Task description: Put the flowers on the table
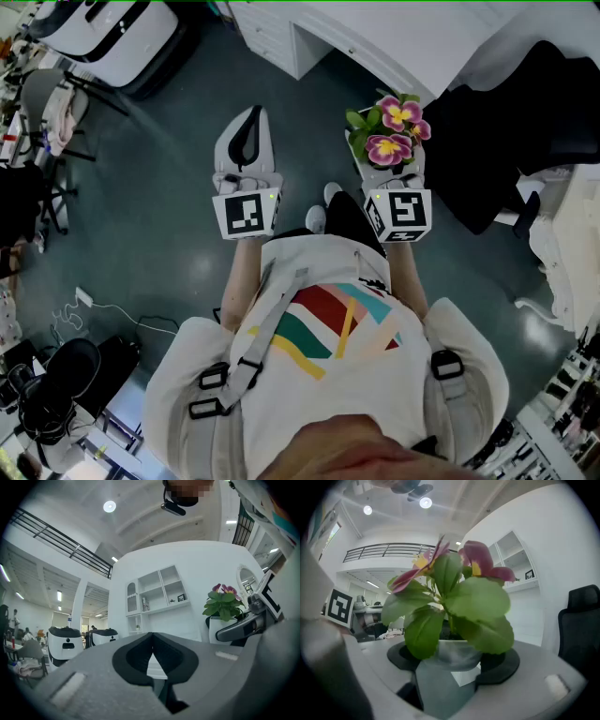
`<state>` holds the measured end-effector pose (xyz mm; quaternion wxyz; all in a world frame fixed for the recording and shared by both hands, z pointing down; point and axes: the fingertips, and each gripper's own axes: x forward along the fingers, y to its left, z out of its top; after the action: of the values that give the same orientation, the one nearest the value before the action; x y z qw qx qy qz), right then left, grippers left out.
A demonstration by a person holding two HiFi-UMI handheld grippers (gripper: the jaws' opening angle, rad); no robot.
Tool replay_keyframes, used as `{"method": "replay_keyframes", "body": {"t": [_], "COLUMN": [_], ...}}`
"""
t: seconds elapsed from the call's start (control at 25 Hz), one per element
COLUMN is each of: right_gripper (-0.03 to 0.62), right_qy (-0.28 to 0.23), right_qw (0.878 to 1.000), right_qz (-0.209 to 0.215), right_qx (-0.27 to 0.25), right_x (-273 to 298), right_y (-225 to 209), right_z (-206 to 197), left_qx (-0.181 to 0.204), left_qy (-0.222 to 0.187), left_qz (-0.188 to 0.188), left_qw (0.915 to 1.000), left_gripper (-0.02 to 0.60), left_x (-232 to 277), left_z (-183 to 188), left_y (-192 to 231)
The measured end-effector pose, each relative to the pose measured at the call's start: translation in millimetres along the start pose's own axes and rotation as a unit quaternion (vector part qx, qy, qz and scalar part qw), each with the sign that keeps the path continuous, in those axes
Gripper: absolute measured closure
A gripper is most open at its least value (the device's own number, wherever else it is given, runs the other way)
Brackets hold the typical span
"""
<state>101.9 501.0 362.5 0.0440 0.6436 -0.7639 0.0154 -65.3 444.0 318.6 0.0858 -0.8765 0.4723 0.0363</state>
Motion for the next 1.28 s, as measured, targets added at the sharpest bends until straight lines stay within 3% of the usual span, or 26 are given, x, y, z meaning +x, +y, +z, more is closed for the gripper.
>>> {"method": "replay_keyframes", "body": {"t": [0.68, 1.28], "right_gripper": [0.263, 0.263], "right_qy": [-0.018, 0.006], "right_qw": [1.000, 0.999], "right_qz": [-0.015, -0.045], "right_qx": [0.014, 0.003], "right_x": [-3.1, 1.5], "right_y": [-11.3, -28.9], "right_z": [5.8, -0.3], "left_qx": [-0.009, -0.024], "left_qy": [-0.008, -0.010], "left_qz": [-0.012, -0.029], "left_qw": [0.9998, 0.9992], "left_gripper": [0.580, 0.580], "left_x": [11.2, 35.8], "left_z": [3.4, -4.9], "left_y": [-6.9, -3.3]}}
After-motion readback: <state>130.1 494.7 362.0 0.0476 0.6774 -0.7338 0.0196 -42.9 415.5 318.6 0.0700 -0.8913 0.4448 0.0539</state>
